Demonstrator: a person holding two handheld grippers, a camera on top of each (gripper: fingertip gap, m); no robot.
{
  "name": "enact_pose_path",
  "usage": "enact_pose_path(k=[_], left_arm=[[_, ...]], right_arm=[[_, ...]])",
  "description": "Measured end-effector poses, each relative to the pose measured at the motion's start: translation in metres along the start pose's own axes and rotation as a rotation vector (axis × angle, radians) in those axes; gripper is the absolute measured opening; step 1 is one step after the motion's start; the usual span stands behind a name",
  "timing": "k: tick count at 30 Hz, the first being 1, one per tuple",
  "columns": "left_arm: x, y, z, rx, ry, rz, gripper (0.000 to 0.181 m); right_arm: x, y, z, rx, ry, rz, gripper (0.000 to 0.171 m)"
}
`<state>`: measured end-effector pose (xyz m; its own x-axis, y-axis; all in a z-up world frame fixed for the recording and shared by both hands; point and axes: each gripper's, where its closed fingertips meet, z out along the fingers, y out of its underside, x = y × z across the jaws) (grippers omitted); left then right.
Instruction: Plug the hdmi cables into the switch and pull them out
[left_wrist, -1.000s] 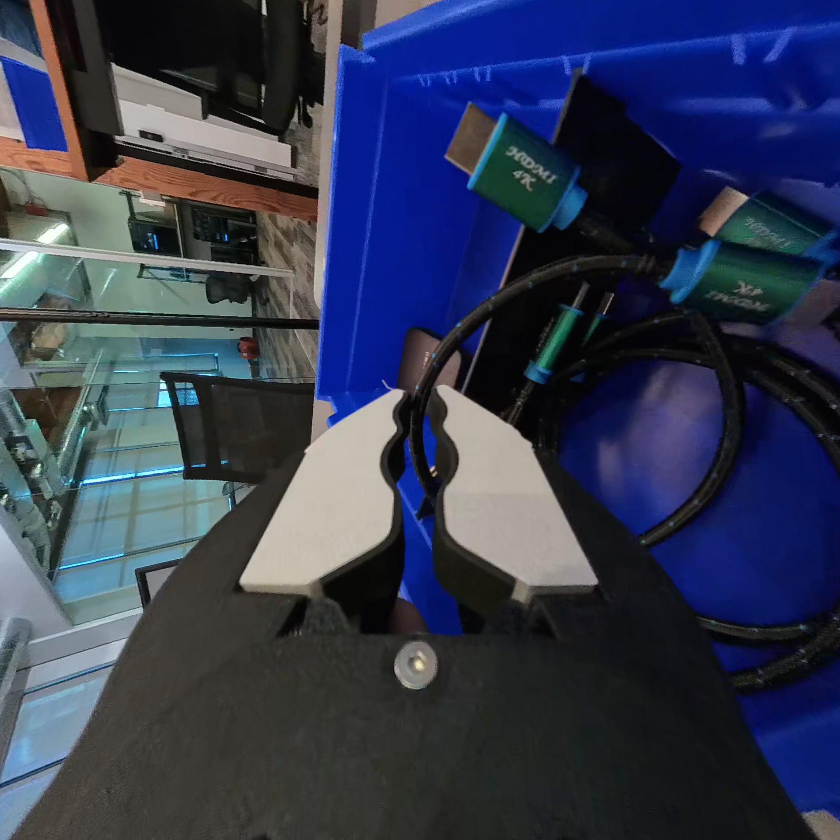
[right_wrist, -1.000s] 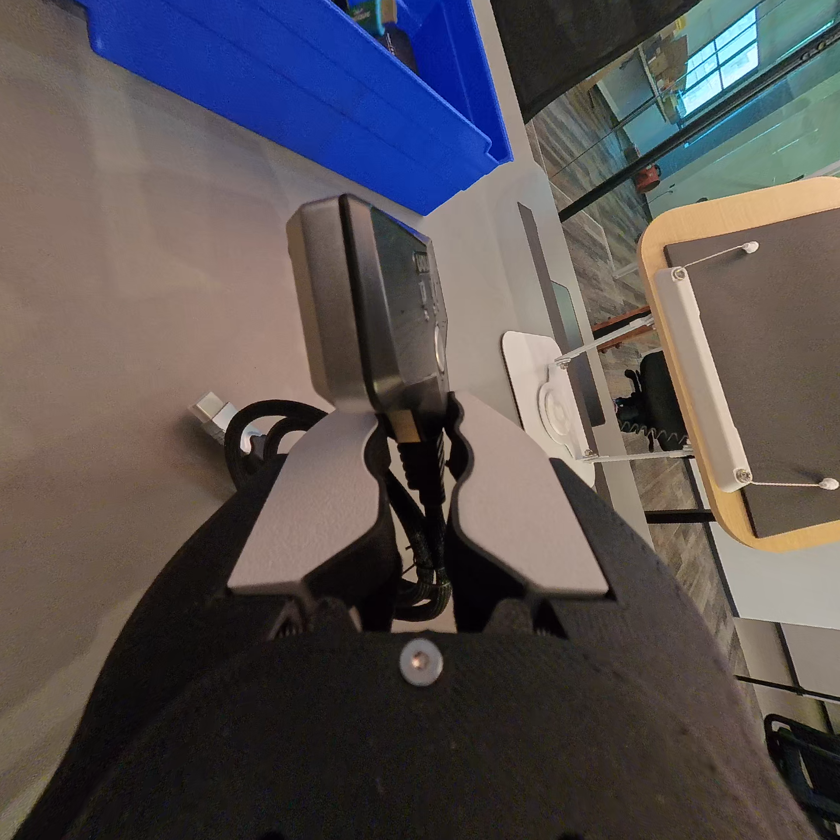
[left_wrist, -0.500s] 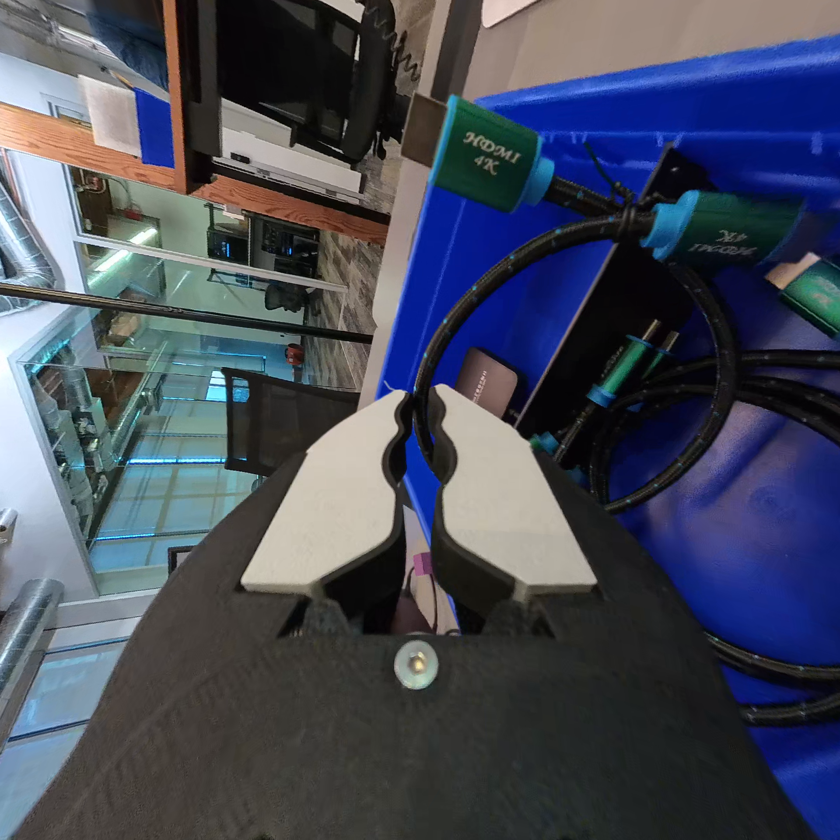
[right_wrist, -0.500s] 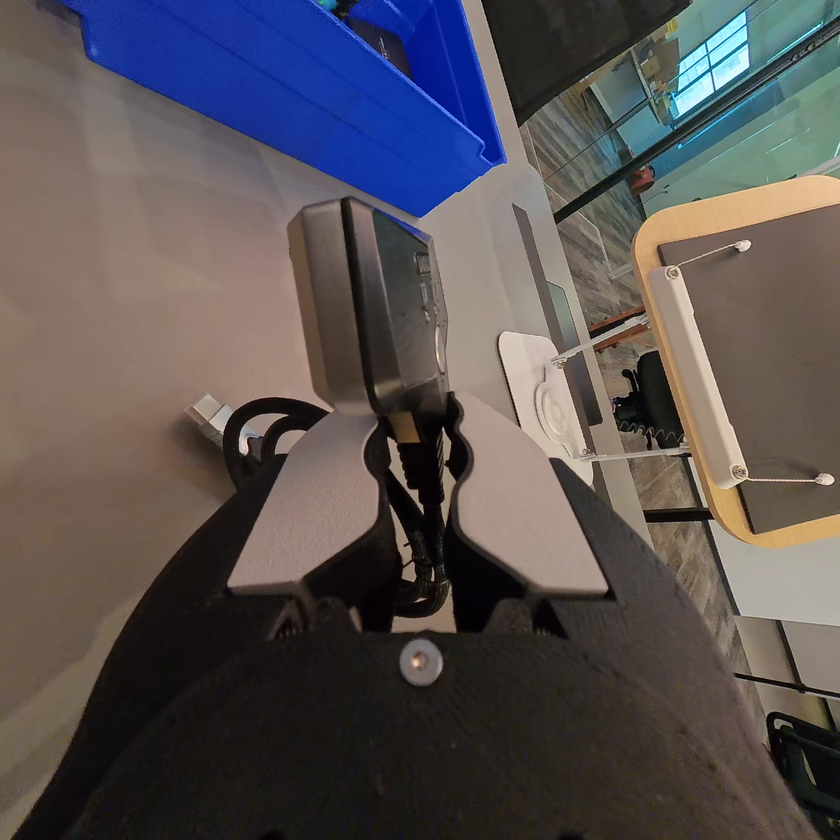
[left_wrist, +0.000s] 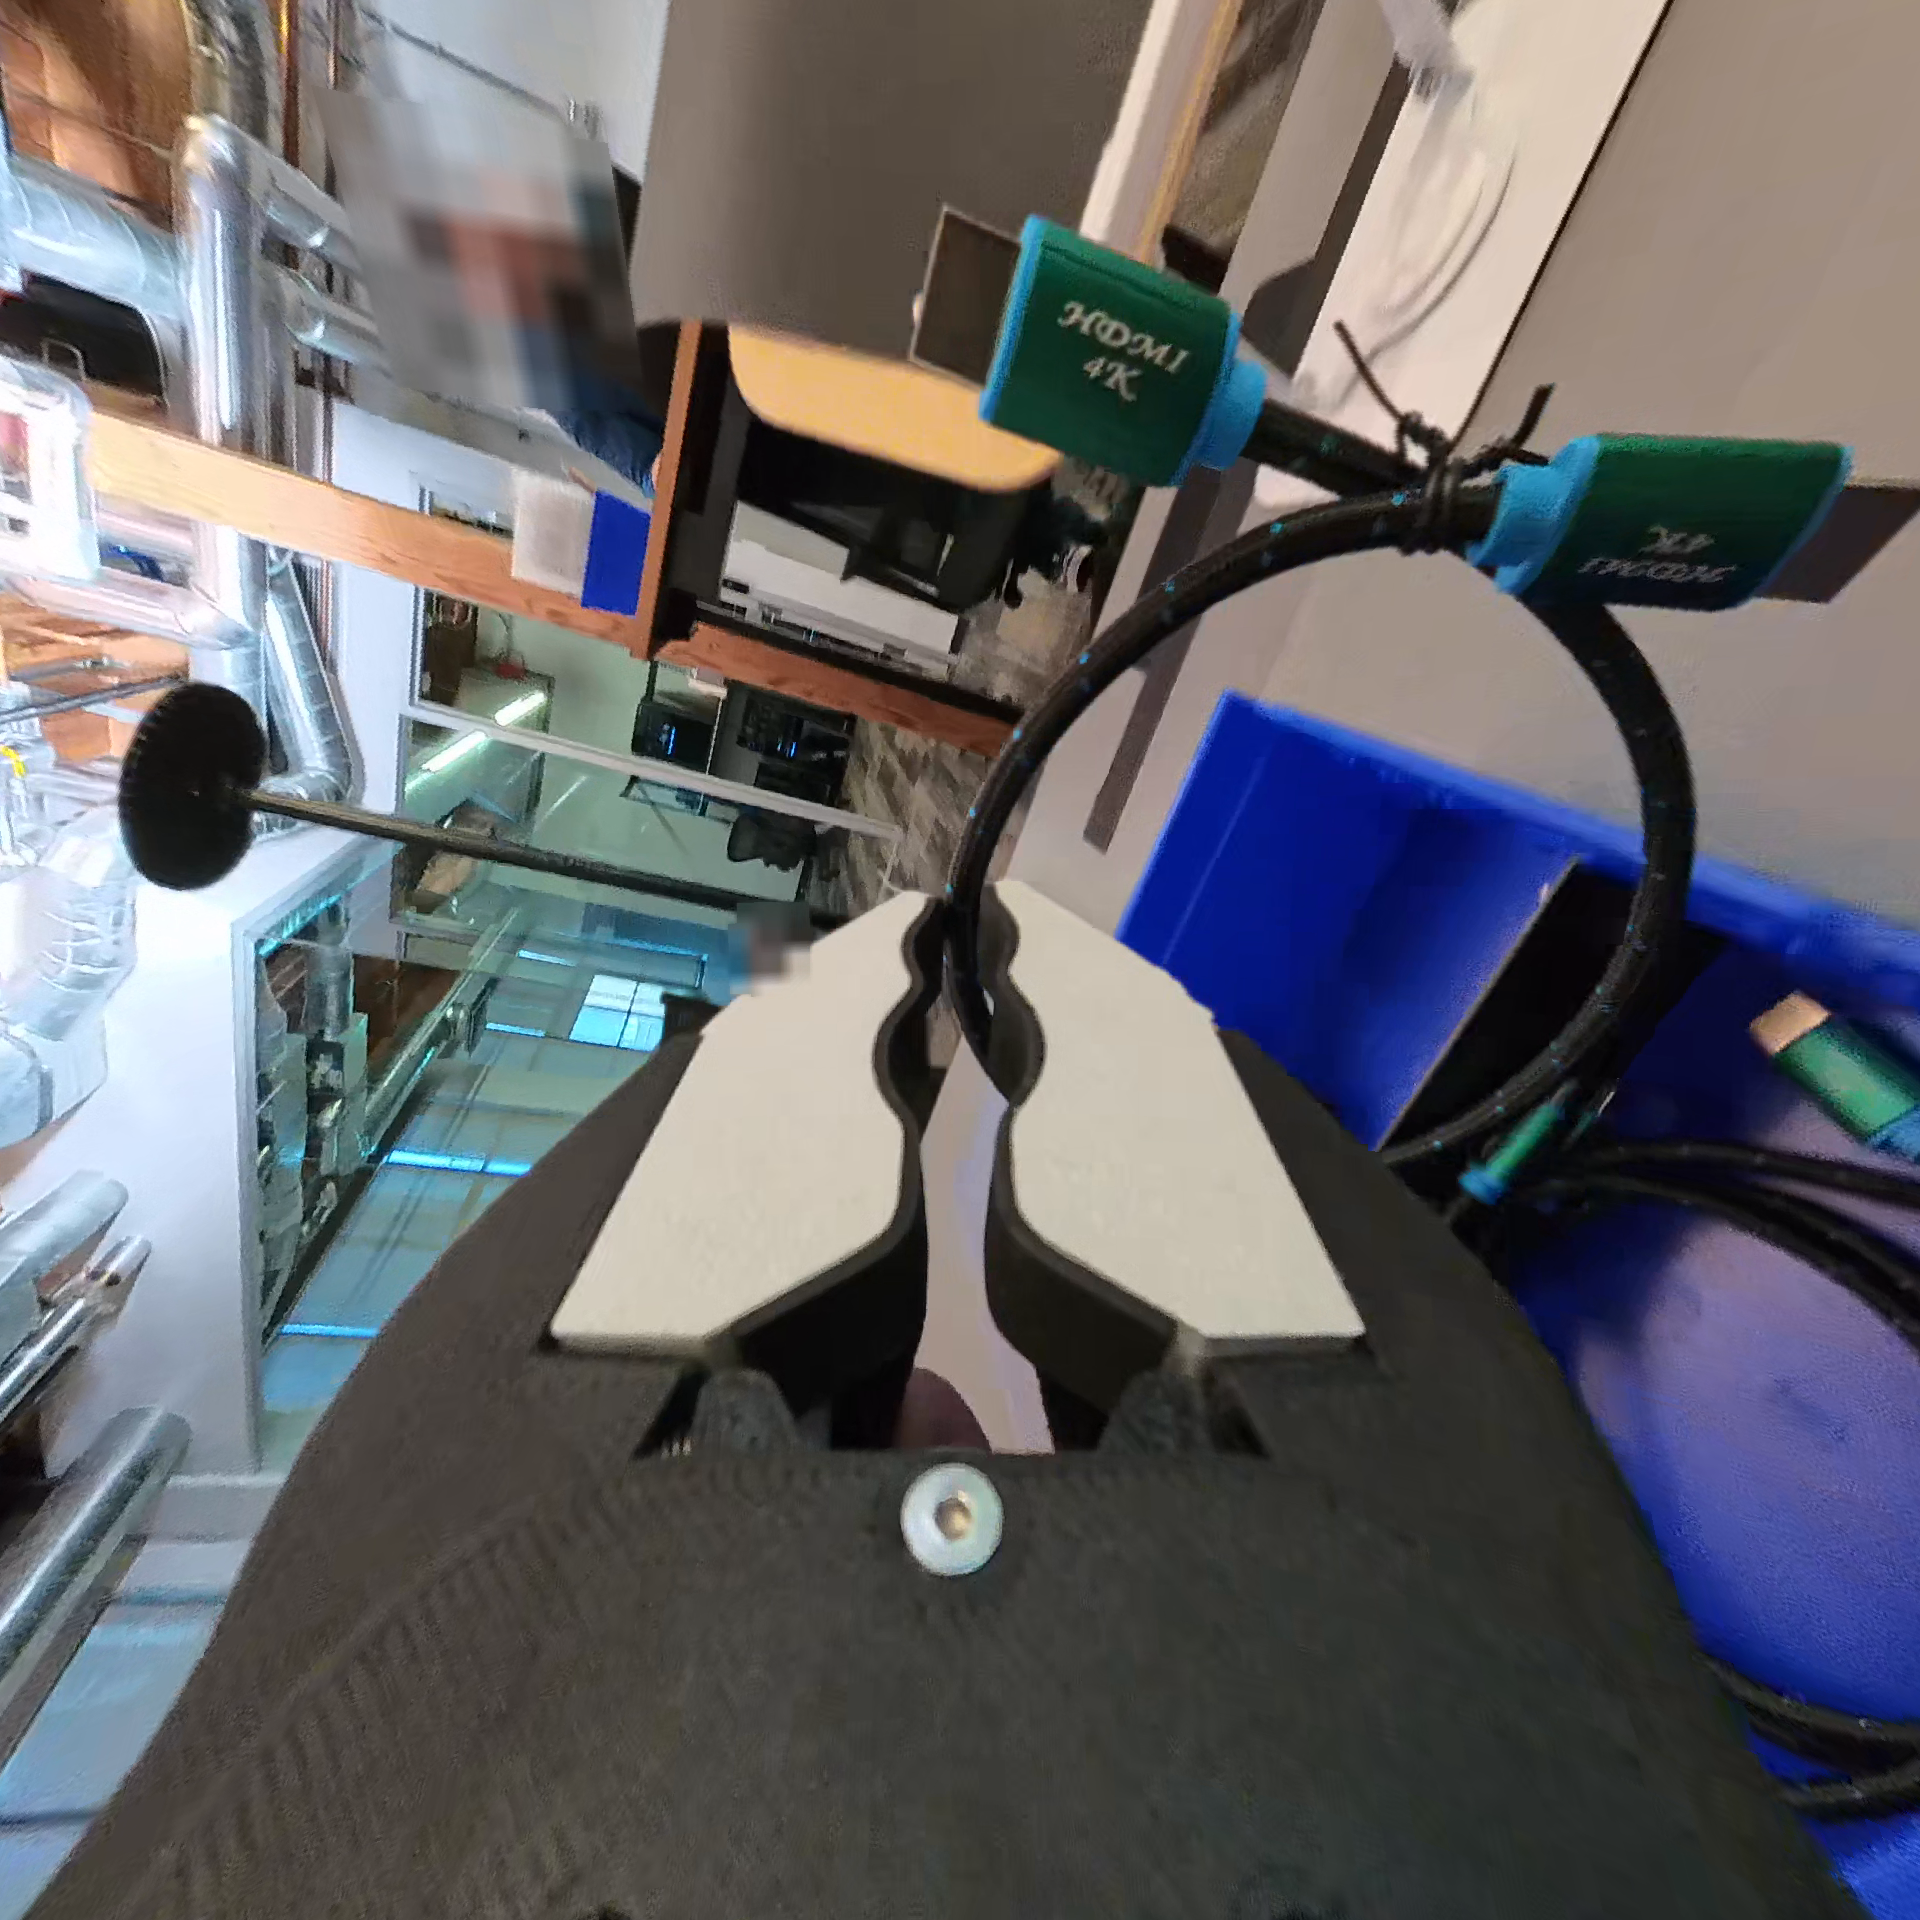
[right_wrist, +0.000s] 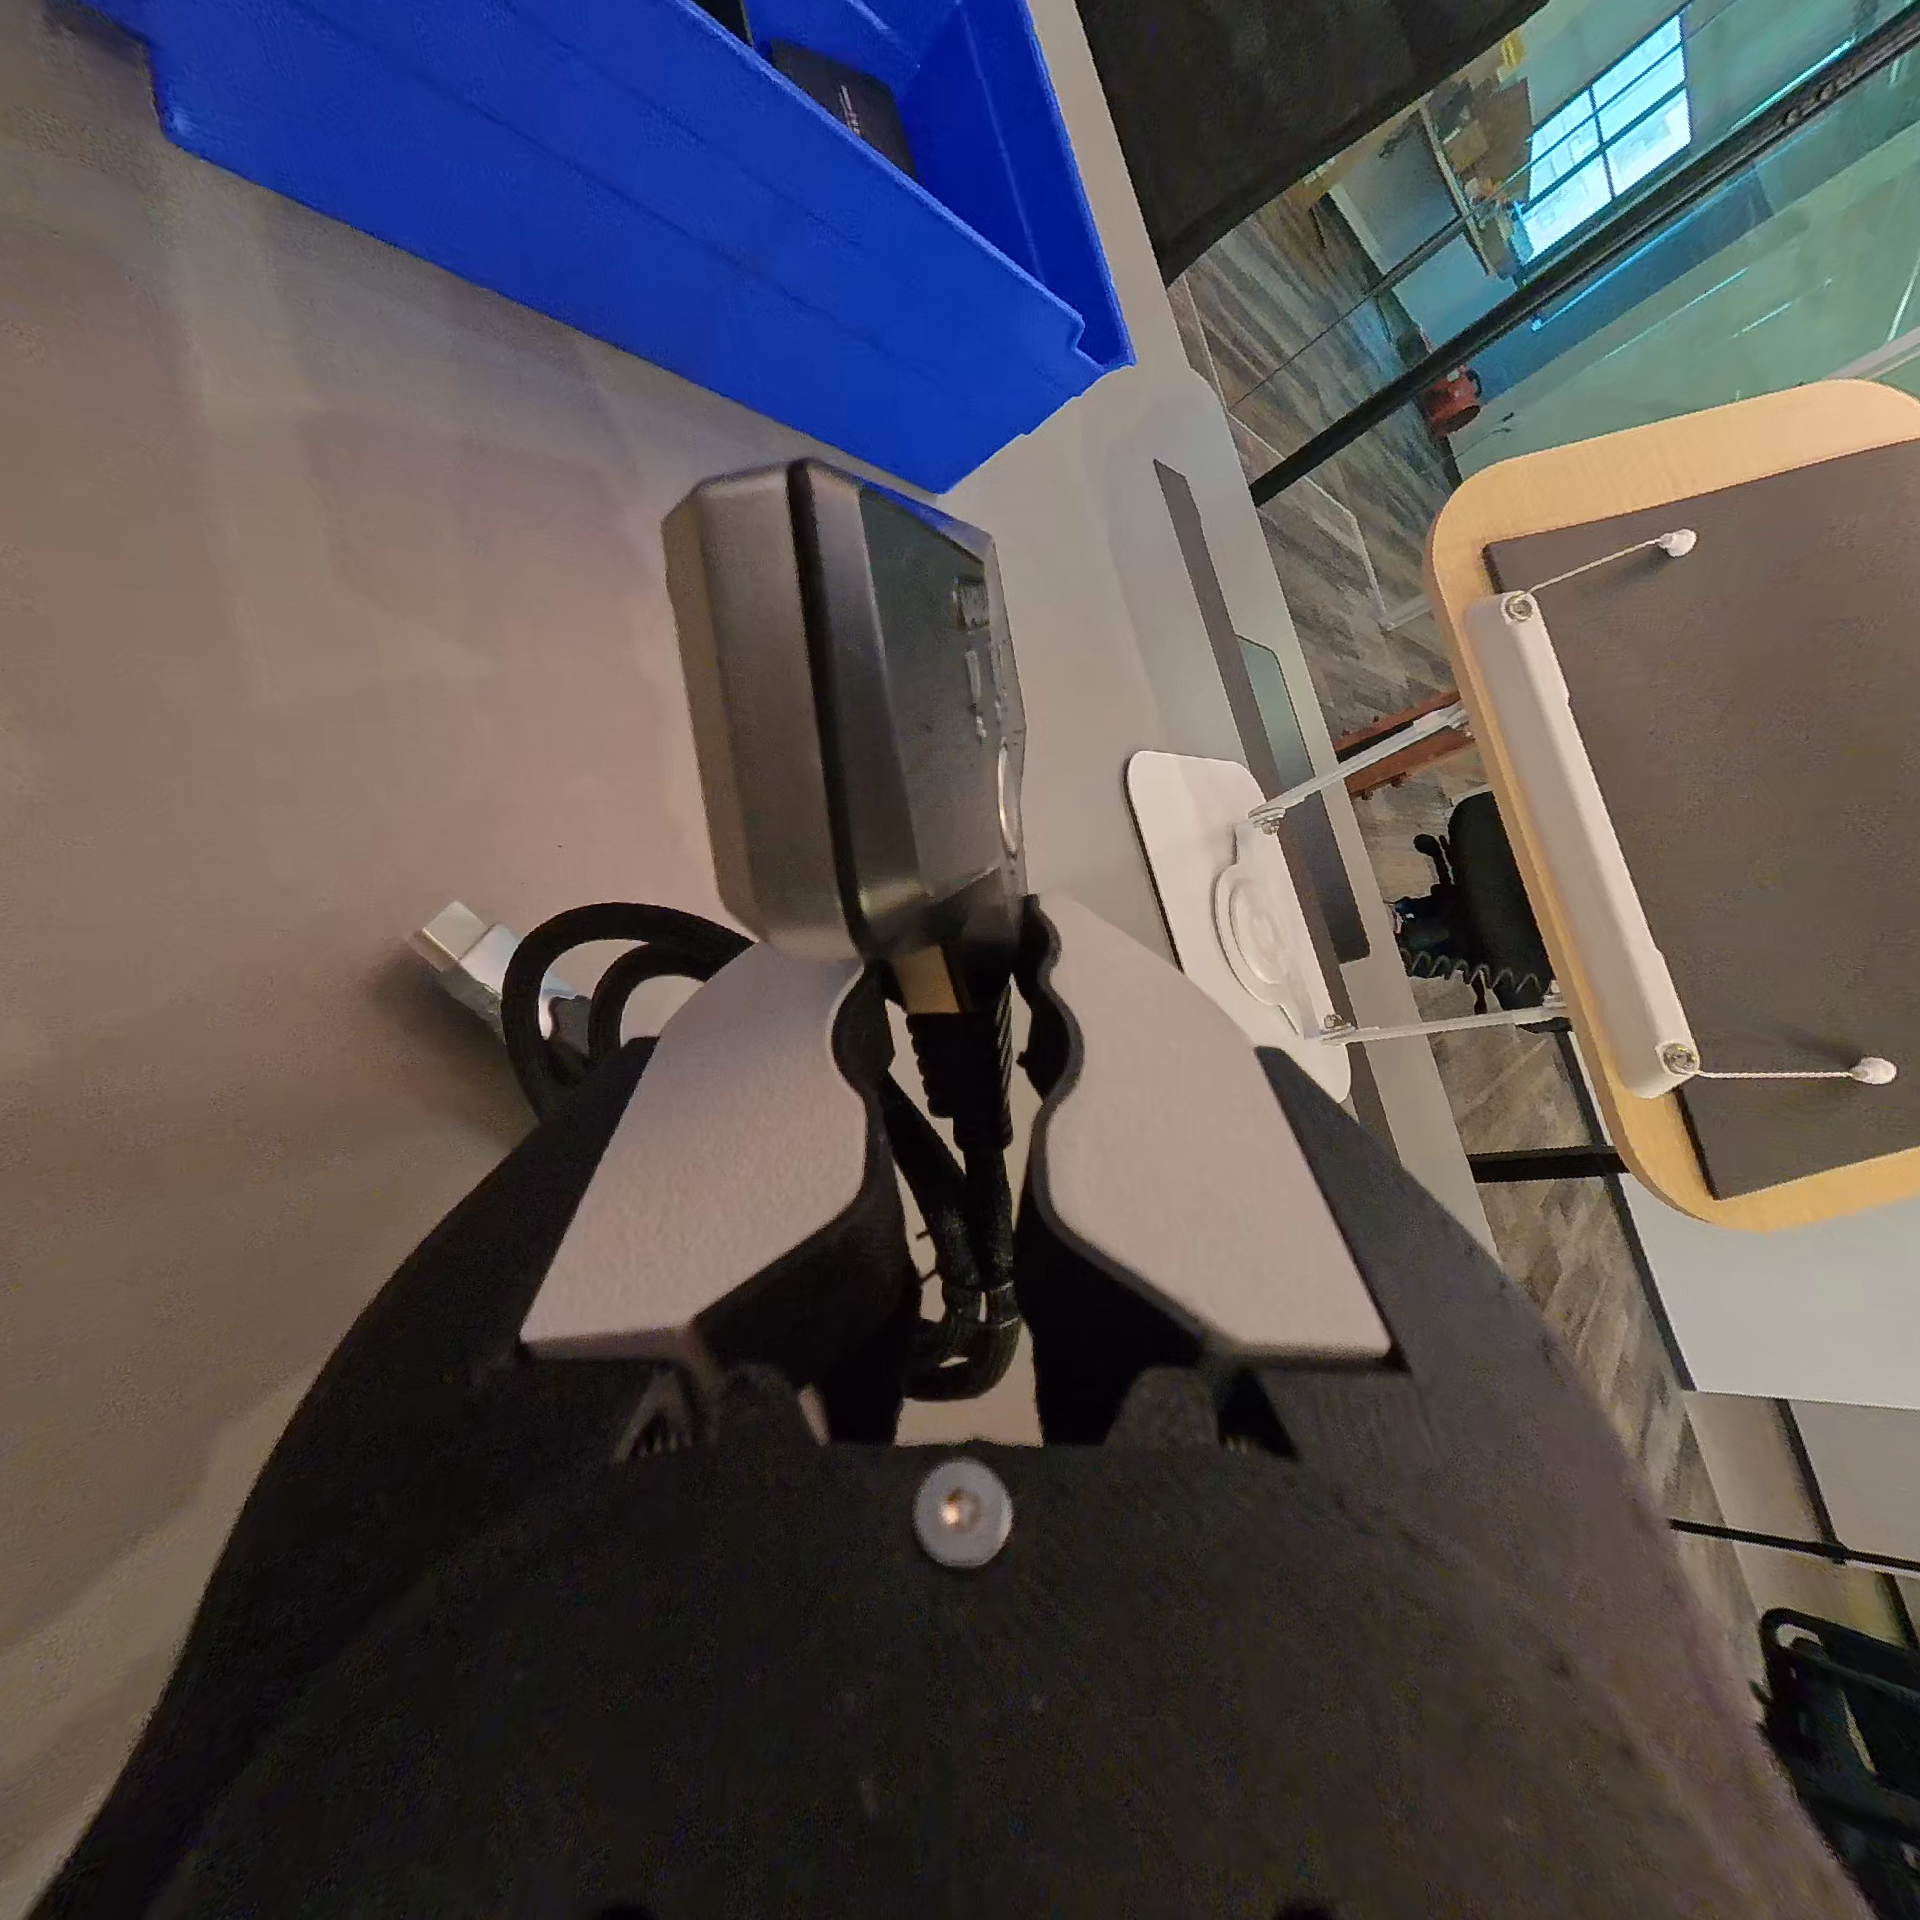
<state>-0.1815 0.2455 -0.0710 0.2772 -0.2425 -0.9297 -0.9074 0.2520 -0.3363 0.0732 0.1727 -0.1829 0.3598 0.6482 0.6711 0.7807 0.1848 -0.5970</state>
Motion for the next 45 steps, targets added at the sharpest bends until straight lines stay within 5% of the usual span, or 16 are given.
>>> enact_pose_path(k=[9, 15, 29, 36, 45], left_arm=[[0.002, -0.088, 0.003, 0.079, 0.024, -0.053, 0.005], [0.064, -0.108, 0.03, 0.015, 0.142, 0.016, 0.006], [0.185, -0.098, 0.054, -0.149, 0.465, 0.3, 0.007], [0.204, -0.087, 0.06, -0.193, 0.498, 0.332, 0.007], [0.19, -0.089, 0.051, -0.124, 0.532, 0.233, 0.039]], right_arm=[[0.01, 0.007, -0.004, -0.025, 0.037, 0.032, 0.021], [0.024, 0.022, -0.01, -0.053, 0.082, 0.13, 0.021], [0.036, 0.034, -0.015, -0.05, 0.112, 0.231, 0.021], [0.034, 0.032, -0.014, -0.039, 0.105, 0.209, 0.021], [0.032, 0.03, -0.013, -0.043, 0.101, 0.158, 0.021]])
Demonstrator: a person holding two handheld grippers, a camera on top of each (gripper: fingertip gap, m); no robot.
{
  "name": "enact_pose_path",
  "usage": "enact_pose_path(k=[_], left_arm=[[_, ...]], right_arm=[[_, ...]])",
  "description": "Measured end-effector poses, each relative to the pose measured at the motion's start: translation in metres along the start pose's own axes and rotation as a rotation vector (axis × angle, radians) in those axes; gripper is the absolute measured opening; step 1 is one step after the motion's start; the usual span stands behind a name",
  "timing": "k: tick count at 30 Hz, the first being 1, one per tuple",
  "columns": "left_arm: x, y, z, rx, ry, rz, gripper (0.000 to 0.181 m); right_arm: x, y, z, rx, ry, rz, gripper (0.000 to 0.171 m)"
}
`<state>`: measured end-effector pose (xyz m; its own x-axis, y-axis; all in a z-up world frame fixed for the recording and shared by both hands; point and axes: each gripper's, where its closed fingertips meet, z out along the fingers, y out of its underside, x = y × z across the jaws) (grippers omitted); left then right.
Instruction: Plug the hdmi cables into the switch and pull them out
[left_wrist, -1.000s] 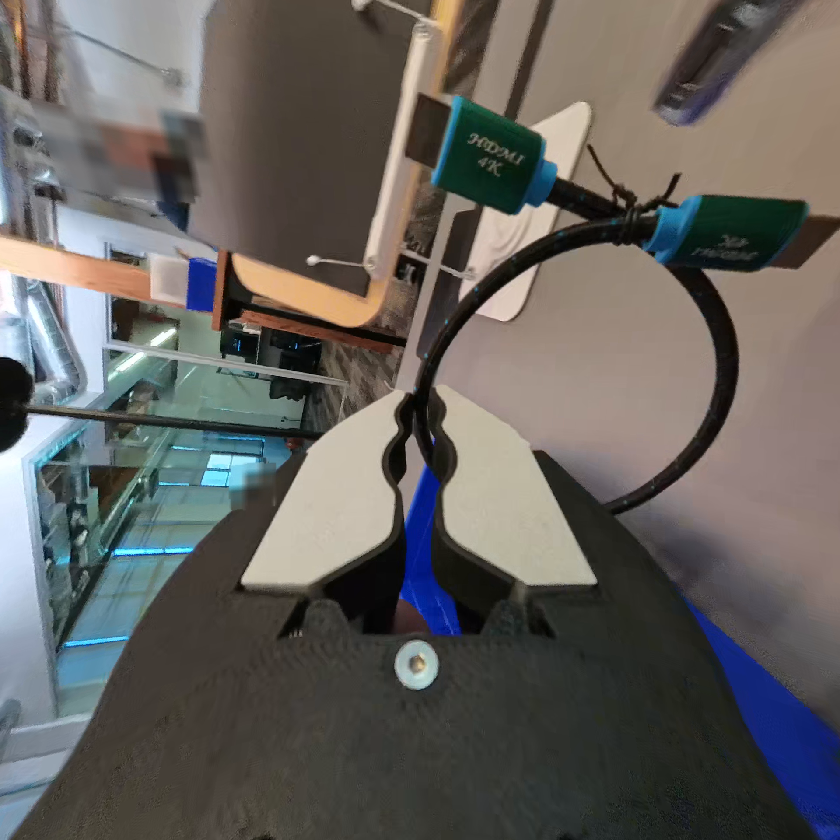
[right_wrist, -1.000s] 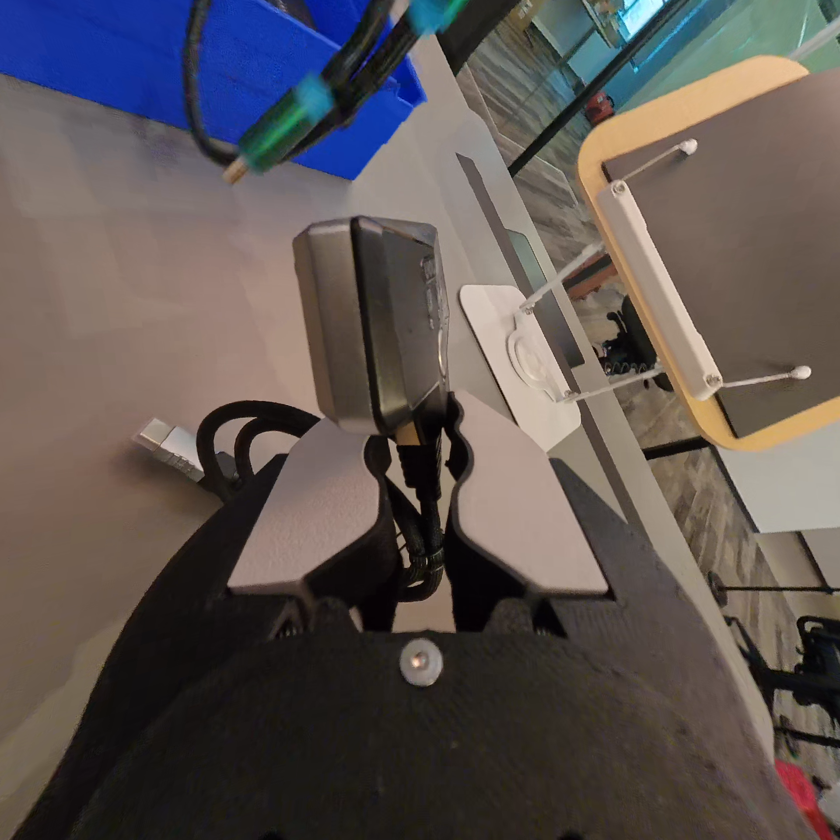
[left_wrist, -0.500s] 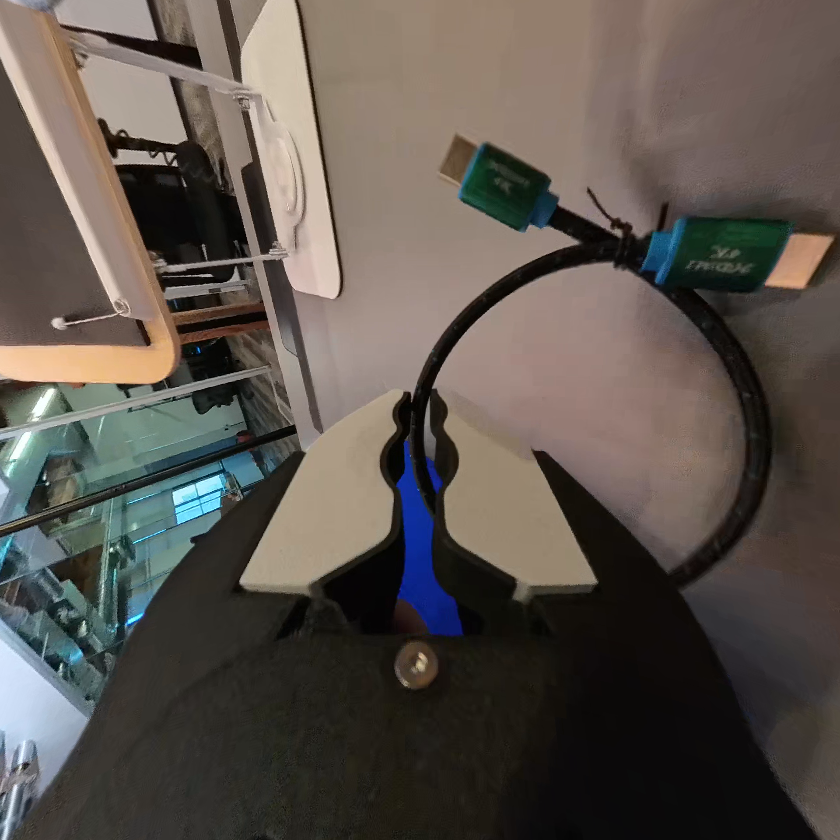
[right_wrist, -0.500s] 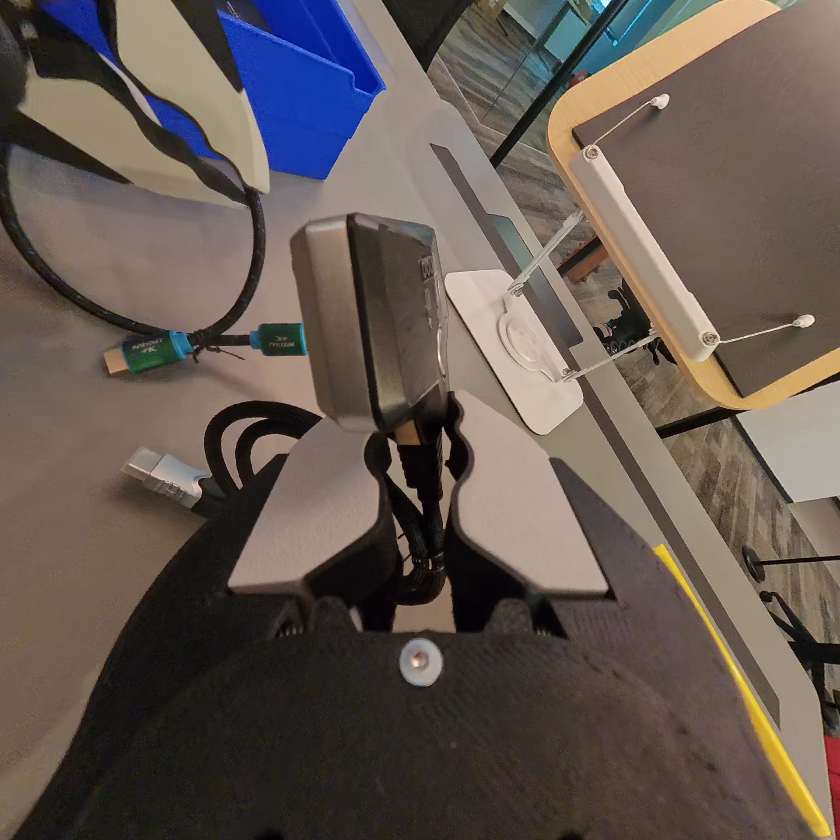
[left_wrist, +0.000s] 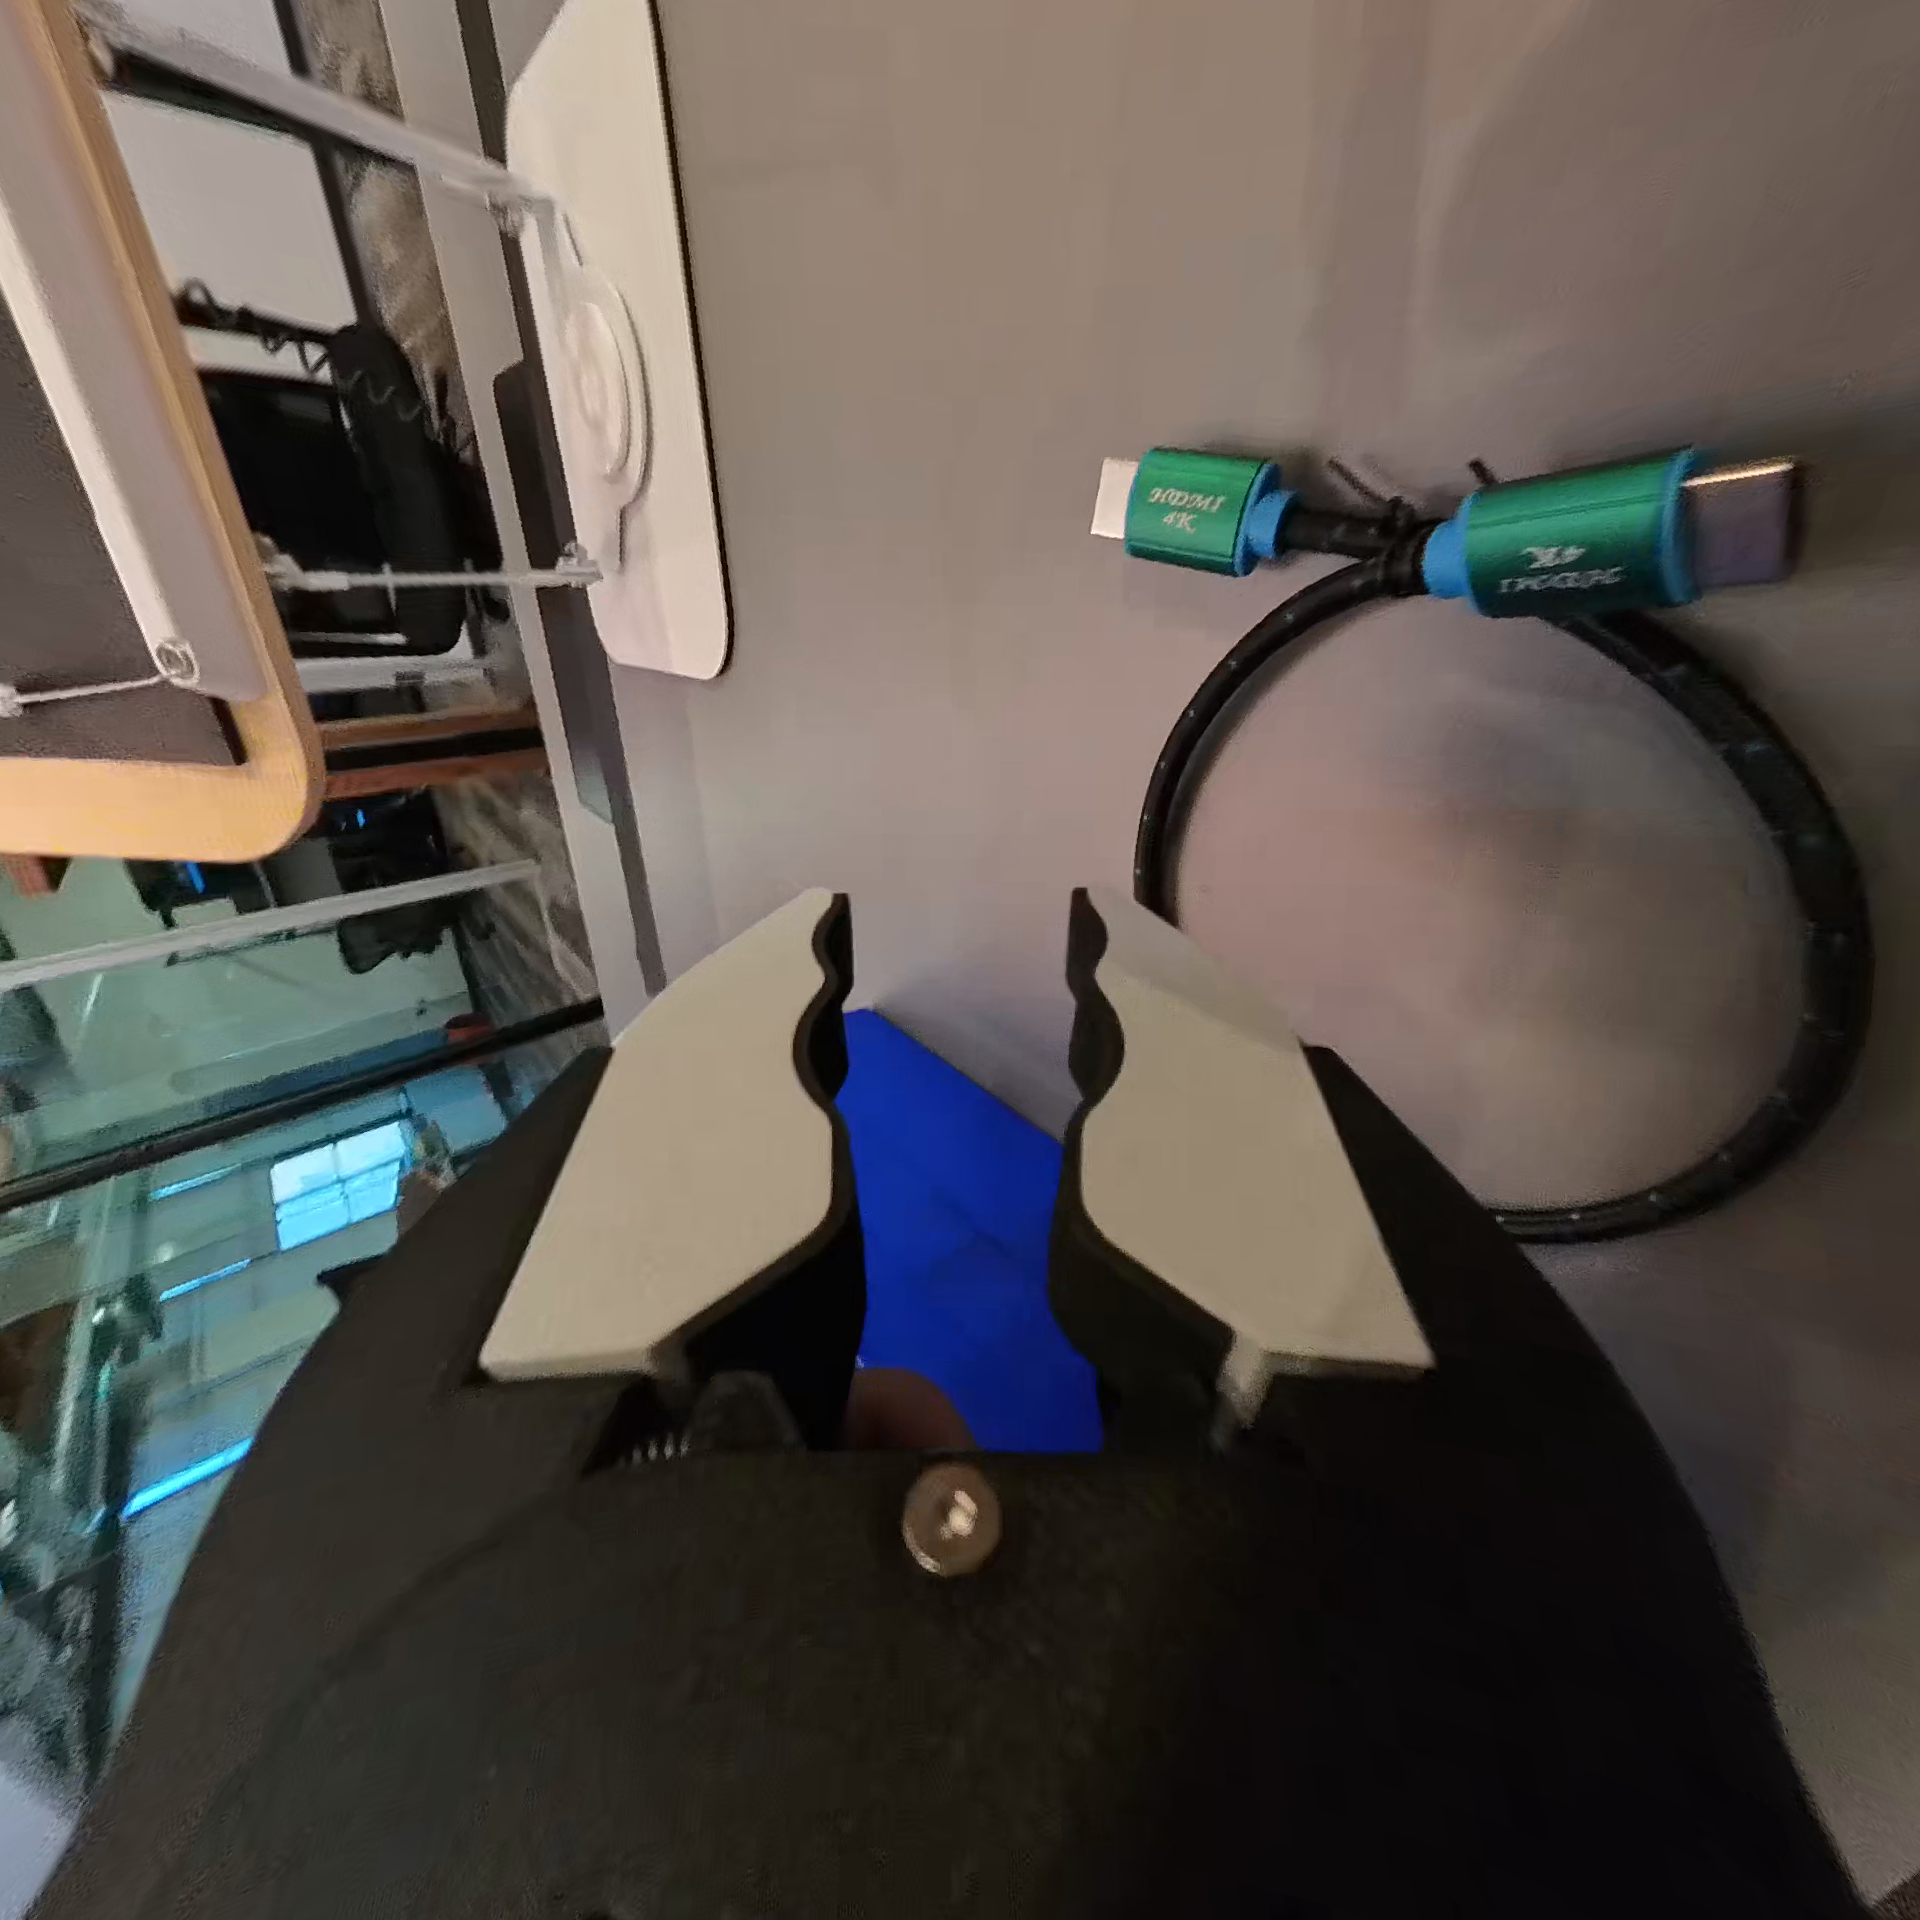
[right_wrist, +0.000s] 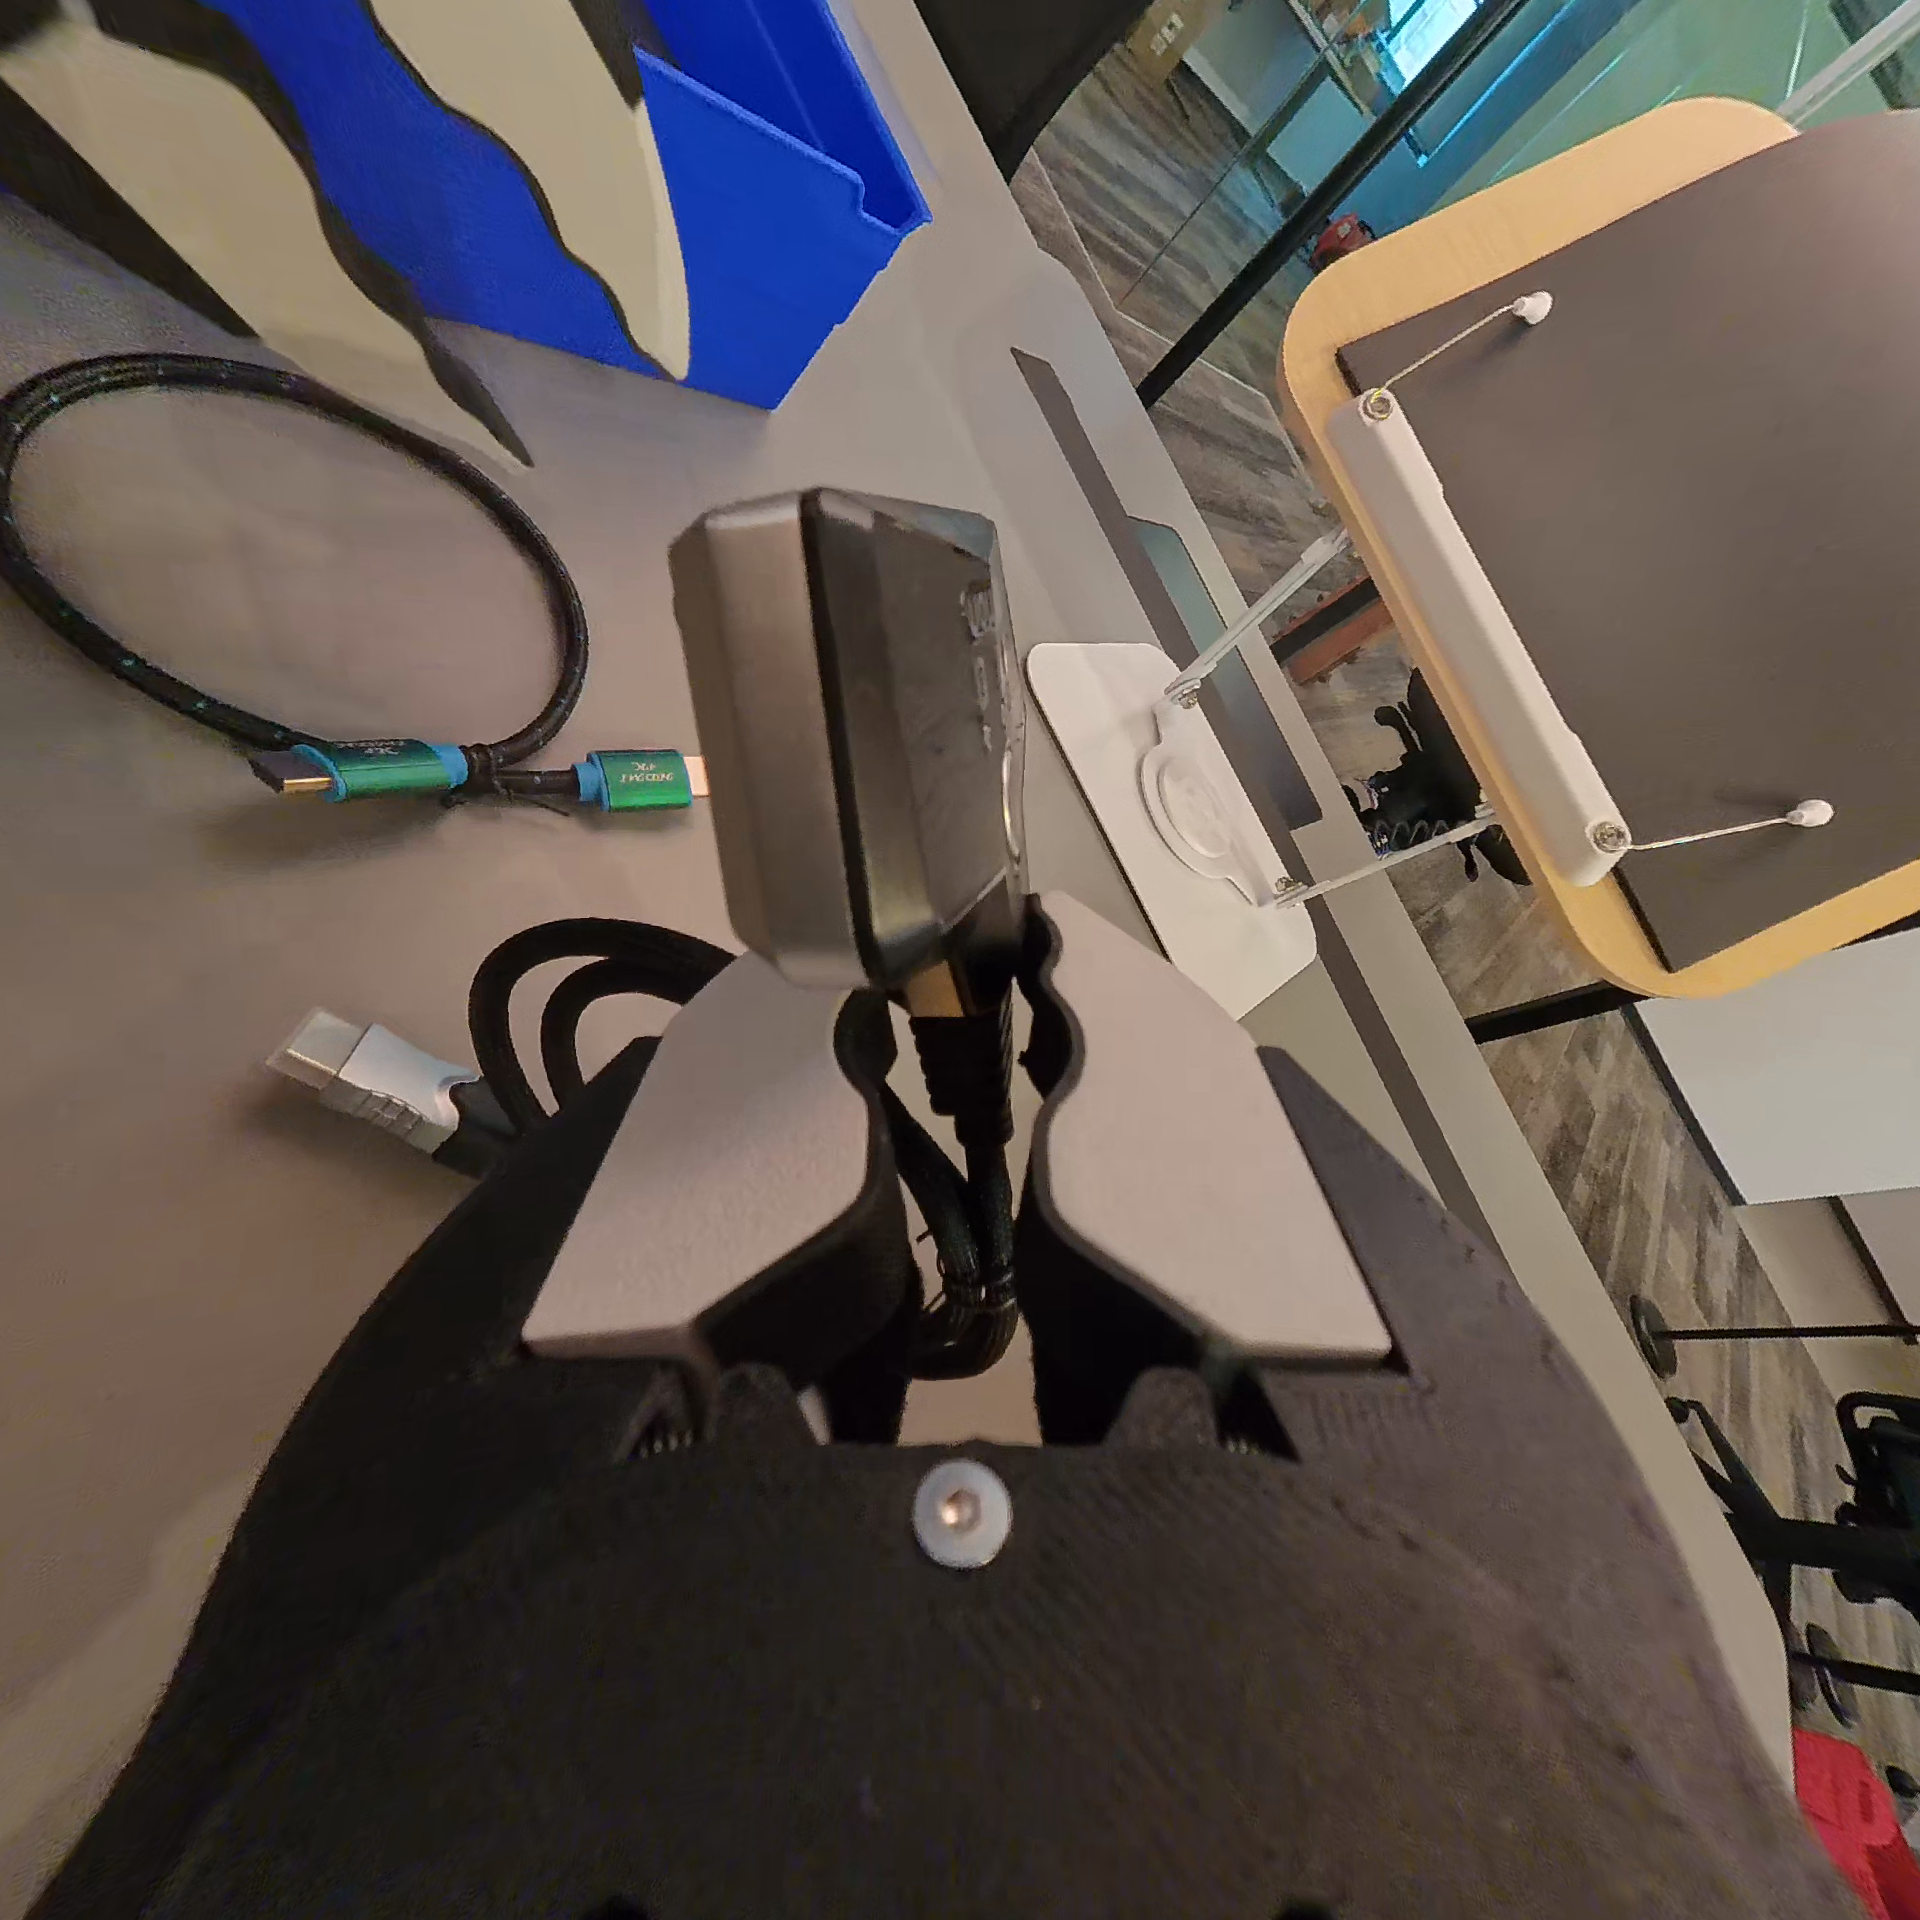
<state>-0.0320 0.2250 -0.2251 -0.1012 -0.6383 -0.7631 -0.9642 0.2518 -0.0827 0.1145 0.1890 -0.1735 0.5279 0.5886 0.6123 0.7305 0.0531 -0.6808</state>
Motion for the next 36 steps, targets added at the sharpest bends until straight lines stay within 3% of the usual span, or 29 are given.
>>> enact_pose_path(k=[8, 13, 24, 33, 36], left_arm=[[0.024, -0.03, -0.028, 0.18, 0.124, 0.038, 0.039], [0.049, -0.043, -0.023, 0.168, 0.18, 0.046, 0.041], [0.039, -0.062, 0.014, 0.118, 0.265, -0.704, 0.034], [0.062, -0.054, 0.044, 0.028, 0.356, -0.829, 0.036], [0.064, -0.055, 0.045, 0.04, 0.393, -0.865, 0.028]], right_arm=[[0.0, 0.0, 0.0, 0.006, -0.006, 0.002, 0.021], [0.0, 0.0, 0.0, 0.006, -0.005, 0.003, 0.021], [0.003, 0.002, 0.0, 0.014, -0.006, 0.037, 0.021], [0.004, 0.003, 0.0, 0.022, -0.01, 0.058, 0.021], [0.003, 0.002, 0.0, 0.022, -0.011, 0.057, 0.021]])
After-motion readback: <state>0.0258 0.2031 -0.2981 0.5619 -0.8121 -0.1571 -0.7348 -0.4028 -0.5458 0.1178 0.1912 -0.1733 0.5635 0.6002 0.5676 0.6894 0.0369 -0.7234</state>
